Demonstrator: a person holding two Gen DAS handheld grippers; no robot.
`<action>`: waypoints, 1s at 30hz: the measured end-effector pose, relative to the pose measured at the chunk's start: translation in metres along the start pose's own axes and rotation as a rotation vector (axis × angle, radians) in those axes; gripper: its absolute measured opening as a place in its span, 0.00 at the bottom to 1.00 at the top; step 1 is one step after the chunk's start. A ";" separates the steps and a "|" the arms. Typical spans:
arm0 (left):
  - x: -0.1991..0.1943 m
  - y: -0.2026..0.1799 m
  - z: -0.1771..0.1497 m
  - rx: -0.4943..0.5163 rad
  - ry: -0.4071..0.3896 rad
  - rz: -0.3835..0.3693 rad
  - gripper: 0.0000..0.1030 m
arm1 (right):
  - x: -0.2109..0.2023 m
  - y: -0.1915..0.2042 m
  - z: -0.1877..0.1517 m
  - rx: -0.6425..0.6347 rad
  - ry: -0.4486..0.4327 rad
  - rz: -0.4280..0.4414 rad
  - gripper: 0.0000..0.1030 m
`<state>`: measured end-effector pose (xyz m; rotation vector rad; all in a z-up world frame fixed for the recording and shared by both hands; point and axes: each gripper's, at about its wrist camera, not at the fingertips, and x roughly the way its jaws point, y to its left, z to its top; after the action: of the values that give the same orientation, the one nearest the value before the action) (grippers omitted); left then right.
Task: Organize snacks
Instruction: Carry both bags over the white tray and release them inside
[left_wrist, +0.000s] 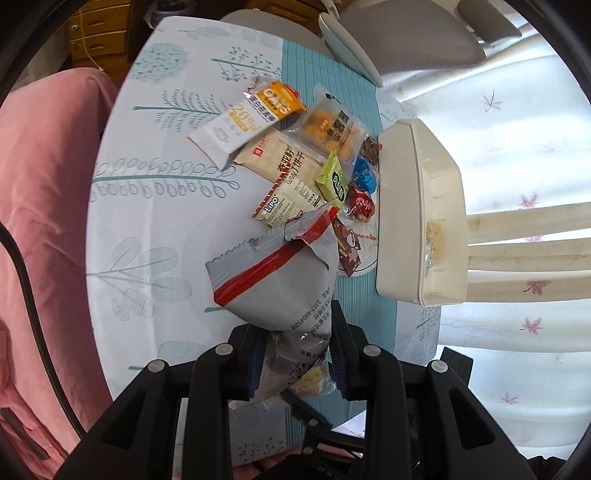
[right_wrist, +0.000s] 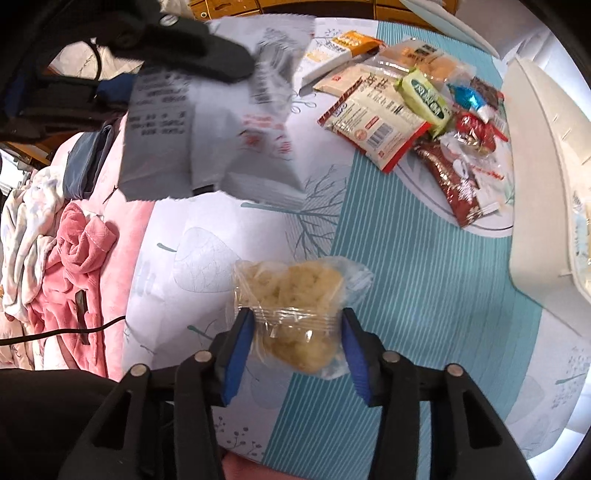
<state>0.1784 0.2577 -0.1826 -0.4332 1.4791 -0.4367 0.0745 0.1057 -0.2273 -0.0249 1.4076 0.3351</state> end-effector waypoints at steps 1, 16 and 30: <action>-0.003 0.000 -0.002 -0.005 -0.009 0.001 0.28 | -0.001 -0.001 0.001 0.002 0.005 0.003 0.43; -0.062 -0.052 -0.032 -0.070 -0.161 0.171 0.28 | -0.047 -0.049 0.003 -0.066 -0.117 0.227 0.41; -0.095 -0.175 -0.049 -0.001 -0.359 0.104 0.28 | -0.157 -0.105 -0.027 -0.143 -0.390 0.328 0.41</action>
<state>0.1227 0.1591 -0.0113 -0.4097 1.1476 -0.2586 0.0551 -0.0341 -0.0985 0.1493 0.9958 0.6750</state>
